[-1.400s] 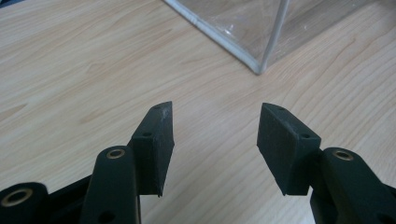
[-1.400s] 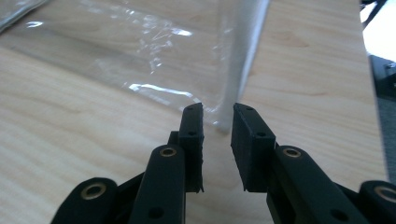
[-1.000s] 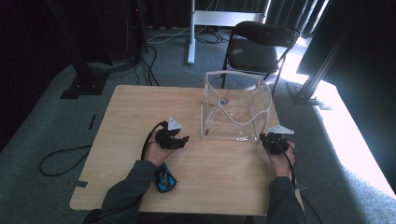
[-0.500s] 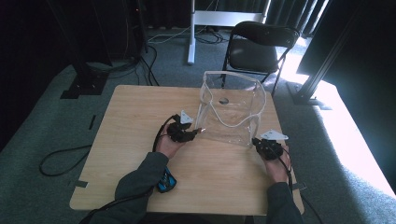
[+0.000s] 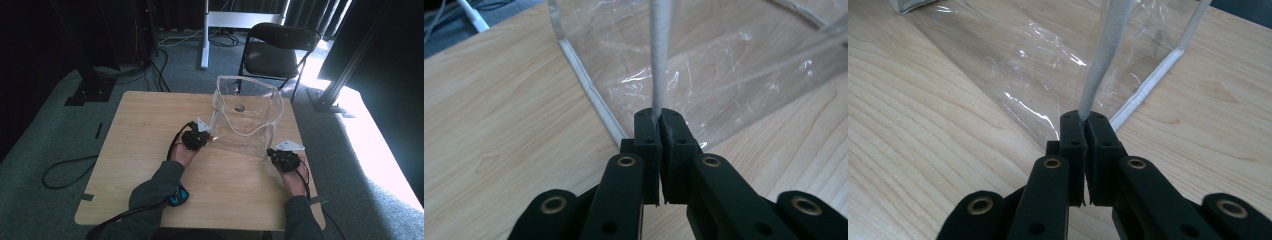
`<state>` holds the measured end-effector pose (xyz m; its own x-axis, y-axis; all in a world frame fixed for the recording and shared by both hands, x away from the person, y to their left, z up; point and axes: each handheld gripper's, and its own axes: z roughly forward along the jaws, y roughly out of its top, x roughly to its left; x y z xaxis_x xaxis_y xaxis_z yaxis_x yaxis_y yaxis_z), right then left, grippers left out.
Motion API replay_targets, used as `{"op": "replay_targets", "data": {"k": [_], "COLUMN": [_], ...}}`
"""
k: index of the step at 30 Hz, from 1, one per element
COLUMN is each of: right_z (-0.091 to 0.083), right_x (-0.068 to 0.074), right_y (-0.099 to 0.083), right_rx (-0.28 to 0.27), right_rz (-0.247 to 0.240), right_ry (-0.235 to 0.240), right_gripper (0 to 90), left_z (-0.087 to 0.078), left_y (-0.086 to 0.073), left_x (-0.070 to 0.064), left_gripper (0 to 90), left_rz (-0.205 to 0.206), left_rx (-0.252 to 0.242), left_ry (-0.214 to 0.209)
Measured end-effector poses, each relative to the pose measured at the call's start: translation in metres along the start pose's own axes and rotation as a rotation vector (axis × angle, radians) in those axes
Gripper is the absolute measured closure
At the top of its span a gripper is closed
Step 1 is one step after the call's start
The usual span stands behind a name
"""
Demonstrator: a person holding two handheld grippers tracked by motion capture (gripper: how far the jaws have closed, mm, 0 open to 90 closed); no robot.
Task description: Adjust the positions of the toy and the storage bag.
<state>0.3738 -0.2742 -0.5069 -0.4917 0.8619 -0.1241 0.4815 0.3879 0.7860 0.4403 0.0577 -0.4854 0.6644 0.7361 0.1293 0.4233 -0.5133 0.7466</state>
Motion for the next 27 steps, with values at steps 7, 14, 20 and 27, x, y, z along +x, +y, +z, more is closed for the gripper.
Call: {"op": "replay_targets", "data": {"k": [7,14,20,27], "right_z": [0.003,0.013,0.02,0.03], "right_x": [0.0,0.008,0.014,0.028], "right_y": [0.002,0.011,0.018,0.03], "right_rx": [-0.005,-0.005,-0.007,0.001], "right_rz": [0.008,-0.011,-0.013,-0.058], "right_ry": [0.008,0.028,0.058,0.085], "right_gripper": [87.3,87.3,87.3,87.2], "left_z": [-0.005,-0.024,-0.034,-0.045], "left_y": [-0.004,-0.023,-0.032,-0.044], "left_x": [0.002,0.009,0.015,0.026], "left_gripper": [88.3,88.3,88.3,88.3], "left_rz": [-0.007,-0.045,-0.062,-0.11], "left_rx": [0.0,-0.007,0.0,0.001], "left_ry": [-0.003,-0.001,0.02,0.043]}}
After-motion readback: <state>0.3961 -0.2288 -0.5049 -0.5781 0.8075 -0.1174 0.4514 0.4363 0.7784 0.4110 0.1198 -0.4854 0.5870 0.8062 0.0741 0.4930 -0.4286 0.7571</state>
